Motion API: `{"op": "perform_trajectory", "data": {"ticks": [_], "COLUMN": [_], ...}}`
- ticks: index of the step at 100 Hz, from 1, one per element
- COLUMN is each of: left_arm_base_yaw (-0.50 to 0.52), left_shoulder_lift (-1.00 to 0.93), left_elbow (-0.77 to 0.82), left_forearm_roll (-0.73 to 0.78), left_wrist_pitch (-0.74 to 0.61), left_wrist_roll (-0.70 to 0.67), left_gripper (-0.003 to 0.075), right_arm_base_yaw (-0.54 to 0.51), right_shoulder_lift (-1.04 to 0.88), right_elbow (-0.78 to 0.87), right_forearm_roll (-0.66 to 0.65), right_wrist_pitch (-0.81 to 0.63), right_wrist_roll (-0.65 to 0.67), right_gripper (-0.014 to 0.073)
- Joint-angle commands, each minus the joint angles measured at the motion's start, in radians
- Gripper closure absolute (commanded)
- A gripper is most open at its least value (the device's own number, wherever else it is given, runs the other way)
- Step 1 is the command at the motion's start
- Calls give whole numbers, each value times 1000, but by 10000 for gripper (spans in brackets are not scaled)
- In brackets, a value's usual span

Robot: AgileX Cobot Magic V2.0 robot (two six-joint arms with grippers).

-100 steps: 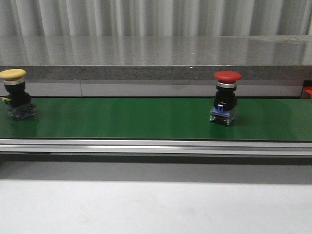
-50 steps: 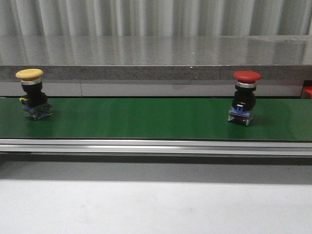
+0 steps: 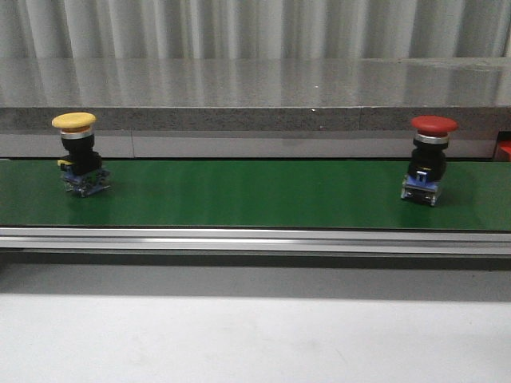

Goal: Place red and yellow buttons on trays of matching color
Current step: 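Reach the right gripper to the red button at the conveyor end and grasp, then carry the red button into the red tray and open the right gripper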

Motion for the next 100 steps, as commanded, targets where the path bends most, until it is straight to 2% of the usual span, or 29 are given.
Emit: {"op": "perform_trajectory", "data": {"ticks": [1,38,65,72,84,89,94,100], "left_arm_base_yaw": [-8,-8,-8,-8,-8,-8,-8,-8], "left_shoulder_lift": [0,0,0,0,0,0,0,0], "left_elbow": [-25,-25,-25,-25,-25,-25,-25,-25], "left_forearm_roll": [2,2,2,2,2,2,2,2], "left_wrist_pitch": [-78,-78,-78,-78,-78,-78,-78,-78], "left_wrist_roll": [-10,-10,-10,-10,-10,-10,-10,-10], "left_gripper": [741,741,741,741,741,741,741,741], "right_arm_base_yaw": [1,77,82,82,82,80,71,50], "right_shoulder_lift": [58,258,406,434,446,446,446,446], "right_elbow": [-34,-106,-199,-219,-251,-274,-306,-359], "right_forearm_roll": [48,43,-42,-48,-48,-48,-48,-54], "right_wrist_pitch": [-79,-232,-275,-253,-158,-108,-60,-16], "right_wrist_roll": [-48,-84,-83,-80,-64,-63,-55,-35], "right_gripper": [-40,-40,-26,64,353,446,495,503]}}
